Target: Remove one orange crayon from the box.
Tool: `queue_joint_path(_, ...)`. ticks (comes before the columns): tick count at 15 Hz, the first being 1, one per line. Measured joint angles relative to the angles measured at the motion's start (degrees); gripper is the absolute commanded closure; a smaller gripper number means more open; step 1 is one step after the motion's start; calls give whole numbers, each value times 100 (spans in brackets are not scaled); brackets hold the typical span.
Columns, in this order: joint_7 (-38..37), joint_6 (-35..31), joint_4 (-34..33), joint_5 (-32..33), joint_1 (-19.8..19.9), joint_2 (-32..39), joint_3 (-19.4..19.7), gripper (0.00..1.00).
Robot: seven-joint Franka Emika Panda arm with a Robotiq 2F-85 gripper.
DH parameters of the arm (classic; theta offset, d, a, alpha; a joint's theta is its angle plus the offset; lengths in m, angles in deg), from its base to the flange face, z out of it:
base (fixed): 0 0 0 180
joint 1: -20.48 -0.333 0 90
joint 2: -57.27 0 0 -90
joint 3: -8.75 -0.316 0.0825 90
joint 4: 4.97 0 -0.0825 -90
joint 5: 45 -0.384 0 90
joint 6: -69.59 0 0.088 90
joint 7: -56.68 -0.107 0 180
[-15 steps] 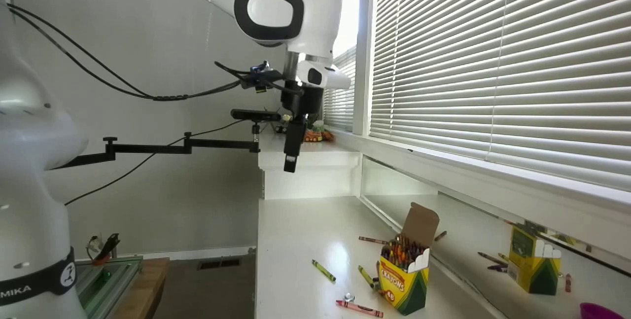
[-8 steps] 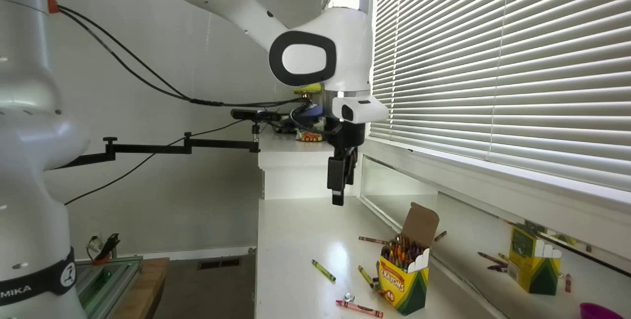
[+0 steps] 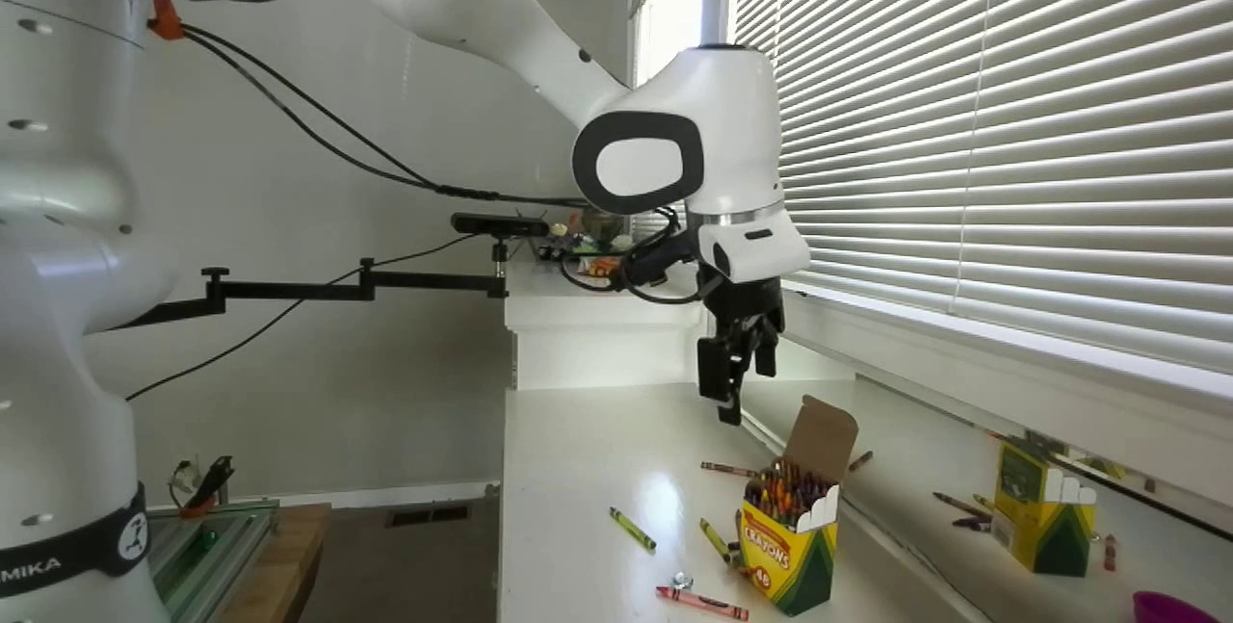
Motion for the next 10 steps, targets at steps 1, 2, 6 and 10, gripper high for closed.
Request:
queue_joint_path(1, -28, -44, -21, -33, 0, 41, 3, 0)
queue_joint_path(2, -45, -50, -38, -48, 0, 64, 4, 0)
queue_joint_path(6, -67, -51, -45, -34, -7, 71, 6, 0)
queue_joint_path(10, -71, -47, -20, 152, -7, 119, 61, 0)
